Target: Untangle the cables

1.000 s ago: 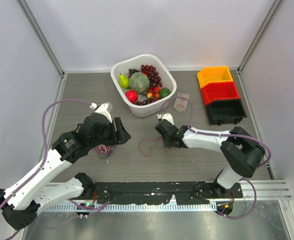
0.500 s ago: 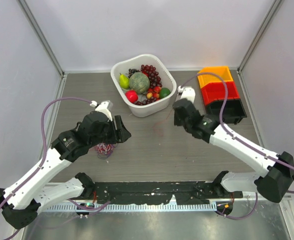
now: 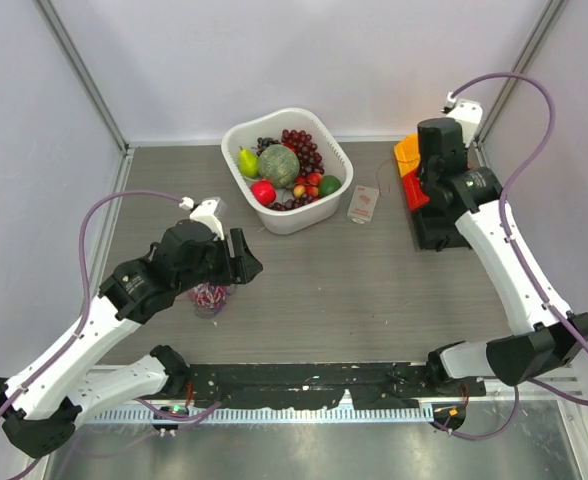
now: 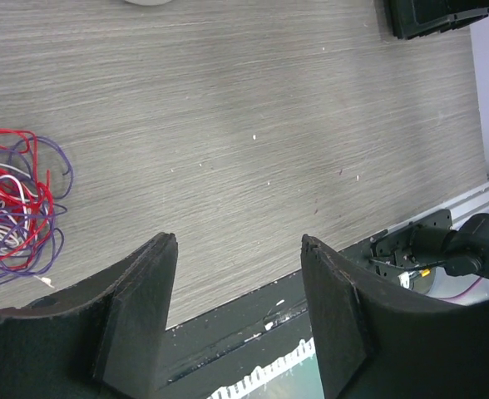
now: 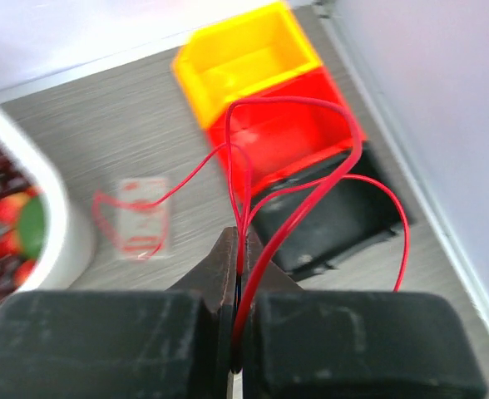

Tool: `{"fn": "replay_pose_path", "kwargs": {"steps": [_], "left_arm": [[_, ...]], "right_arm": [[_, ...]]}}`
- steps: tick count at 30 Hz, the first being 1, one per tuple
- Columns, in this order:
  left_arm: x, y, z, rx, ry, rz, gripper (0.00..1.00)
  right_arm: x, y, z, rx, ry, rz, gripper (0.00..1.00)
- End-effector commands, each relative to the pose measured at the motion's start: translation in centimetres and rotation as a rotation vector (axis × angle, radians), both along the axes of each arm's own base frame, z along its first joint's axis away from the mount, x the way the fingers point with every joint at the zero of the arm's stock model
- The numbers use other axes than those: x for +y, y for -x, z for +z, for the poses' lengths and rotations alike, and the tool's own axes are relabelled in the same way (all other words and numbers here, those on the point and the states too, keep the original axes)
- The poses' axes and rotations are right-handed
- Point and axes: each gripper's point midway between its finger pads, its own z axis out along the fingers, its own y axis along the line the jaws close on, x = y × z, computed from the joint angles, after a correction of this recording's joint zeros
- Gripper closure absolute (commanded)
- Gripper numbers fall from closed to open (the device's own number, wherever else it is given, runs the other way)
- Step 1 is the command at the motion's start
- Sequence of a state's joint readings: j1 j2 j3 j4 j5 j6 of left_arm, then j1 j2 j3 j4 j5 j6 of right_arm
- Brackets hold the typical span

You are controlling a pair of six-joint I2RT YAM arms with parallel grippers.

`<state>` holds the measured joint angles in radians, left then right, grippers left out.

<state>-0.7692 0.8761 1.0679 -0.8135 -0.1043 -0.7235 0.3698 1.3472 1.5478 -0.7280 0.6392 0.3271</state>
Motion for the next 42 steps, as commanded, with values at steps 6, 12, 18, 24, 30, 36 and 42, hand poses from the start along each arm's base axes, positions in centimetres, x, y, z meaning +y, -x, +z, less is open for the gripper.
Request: {"fn": "replay_pose_path", "kwargs": {"steps": [6,12,18,24,30,36,42], "left_arm": [[0.0,-0.1,3.0,-0.089,0.016,-0.049,0.32],[0.1,0.1,3.3,-0.115,-0.009,-0.087,0.26],[0.3,0.6,3.3,-0.131,-0.051,-0.143,0.25],[1.1,0.9,2.8,-0.147,-0.084,-0.152,0.24],[1.9,1.1,2.5,-0.165,-0.126,-0.161,0.21],[1.9,1.1,2.3,-0.165,-0.134,-0.169,0.21],[1.8,0.6,2.3,-0.171,-0.152,-0.166,0.20]], "right_arm": [[-10.4,2.5,-1.2,0.131,0.122,-0.275,0.99],[-13.0,3.6,-4.2,0.209,0.160,-0.310,0.99],[-12.8,1.0,-8.5,0.260,0.160,-0.251,0.99],[-11.5,-0.6,-13.4,0.375,0.148,-0.160,0.99],[-9.3,-2.9,-17.6,0.367,-0.005,-0.058,0.99],[-10.9,-4.0,-20.0,0.261,-0.266,-0.048,0.99],[-13.4,-5.0,-21.0,0.171,-0.510,-0.118,0.99]]}}
